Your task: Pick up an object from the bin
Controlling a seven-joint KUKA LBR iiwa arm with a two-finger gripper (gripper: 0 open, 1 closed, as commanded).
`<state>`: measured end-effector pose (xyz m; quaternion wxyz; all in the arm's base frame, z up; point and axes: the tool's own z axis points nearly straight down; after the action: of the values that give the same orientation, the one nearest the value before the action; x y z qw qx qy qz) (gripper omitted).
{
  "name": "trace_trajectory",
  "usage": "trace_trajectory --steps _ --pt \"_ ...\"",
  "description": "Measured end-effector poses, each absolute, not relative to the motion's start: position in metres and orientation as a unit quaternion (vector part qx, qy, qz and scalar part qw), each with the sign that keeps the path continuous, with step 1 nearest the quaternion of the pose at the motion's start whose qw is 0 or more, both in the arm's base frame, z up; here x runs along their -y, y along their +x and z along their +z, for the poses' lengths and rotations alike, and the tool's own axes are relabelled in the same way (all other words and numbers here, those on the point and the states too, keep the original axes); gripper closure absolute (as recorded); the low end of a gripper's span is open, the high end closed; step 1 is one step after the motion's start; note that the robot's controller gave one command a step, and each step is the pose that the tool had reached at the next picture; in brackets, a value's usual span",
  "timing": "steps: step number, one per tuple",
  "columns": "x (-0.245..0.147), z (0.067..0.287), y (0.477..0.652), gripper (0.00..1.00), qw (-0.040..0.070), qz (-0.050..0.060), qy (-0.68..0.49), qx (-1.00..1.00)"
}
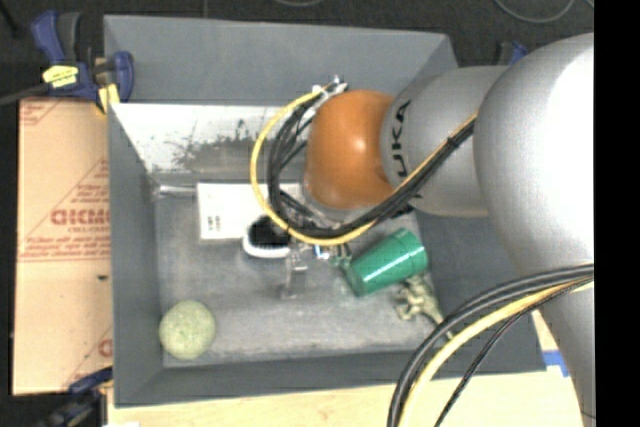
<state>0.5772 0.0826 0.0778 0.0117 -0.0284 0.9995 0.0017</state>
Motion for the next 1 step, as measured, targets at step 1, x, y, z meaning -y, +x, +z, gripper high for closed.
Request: trace_trajectory --steps 1 --pt "-0.0395 0.0771 0.5957 0.0 0.009 0.004 -0.103 -0.995"
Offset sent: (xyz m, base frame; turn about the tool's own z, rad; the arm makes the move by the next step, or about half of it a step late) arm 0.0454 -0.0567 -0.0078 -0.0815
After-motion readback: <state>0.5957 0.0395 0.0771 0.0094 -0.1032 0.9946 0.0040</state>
